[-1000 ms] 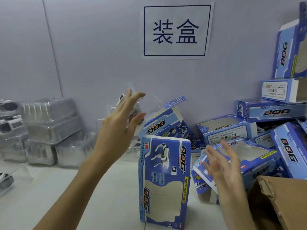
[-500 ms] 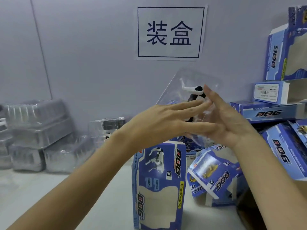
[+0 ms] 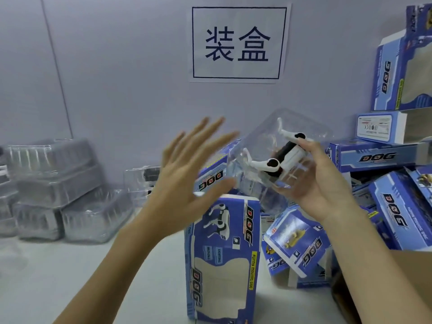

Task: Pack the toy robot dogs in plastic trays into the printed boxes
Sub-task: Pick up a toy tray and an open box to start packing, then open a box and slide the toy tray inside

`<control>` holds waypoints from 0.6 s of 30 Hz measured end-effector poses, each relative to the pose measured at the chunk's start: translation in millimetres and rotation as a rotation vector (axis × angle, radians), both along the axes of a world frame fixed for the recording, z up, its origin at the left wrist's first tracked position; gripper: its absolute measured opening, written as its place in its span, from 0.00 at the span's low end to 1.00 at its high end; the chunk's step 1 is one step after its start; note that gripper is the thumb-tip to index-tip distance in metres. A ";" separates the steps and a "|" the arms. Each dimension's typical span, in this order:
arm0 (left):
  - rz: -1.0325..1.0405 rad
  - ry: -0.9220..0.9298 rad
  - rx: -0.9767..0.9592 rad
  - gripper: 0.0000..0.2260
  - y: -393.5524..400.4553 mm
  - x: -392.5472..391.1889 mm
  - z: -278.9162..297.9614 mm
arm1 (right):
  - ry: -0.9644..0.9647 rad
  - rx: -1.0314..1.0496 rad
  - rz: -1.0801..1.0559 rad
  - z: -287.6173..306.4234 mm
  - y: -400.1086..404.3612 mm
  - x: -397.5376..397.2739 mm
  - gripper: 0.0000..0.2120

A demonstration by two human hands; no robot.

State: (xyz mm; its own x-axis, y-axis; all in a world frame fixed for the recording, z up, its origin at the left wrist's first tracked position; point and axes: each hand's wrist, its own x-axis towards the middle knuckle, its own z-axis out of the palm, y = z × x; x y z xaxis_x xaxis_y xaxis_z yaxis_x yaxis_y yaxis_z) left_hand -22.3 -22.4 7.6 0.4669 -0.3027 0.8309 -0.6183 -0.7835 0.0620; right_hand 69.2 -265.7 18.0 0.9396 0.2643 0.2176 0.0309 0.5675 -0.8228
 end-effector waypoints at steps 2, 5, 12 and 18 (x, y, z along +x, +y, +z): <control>-0.202 0.190 -0.442 0.31 15.1 -11.4 -32.7 | 0.040 0.042 -0.036 -7.5 -4.7 4.9 0.12; -0.321 0.513 -0.700 0.36 17.7 -21.7 -85.8 | 0.065 0.093 -0.013 -14.4 -4.2 8.7 0.16; -0.343 0.666 -0.996 0.34 0.8 -23.1 -134.7 | 0.069 0.224 0.037 -14.7 7.7 1.9 0.19; -0.427 0.714 -0.984 0.31 -9.1 -20.4 -137.8 | 0.070 0.239 0.199 -12.9 34.0 -10.9 0.18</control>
State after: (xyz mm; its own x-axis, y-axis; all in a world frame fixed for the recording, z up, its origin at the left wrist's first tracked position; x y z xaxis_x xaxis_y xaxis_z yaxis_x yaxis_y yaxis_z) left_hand -42.8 -31.5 -130.2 0.9164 0.0568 0.3961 -0.3982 0.0317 0.9168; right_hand 58.3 -231.6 5.0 0.8895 0.3933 0.2325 -0.1517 0.7342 -0.6617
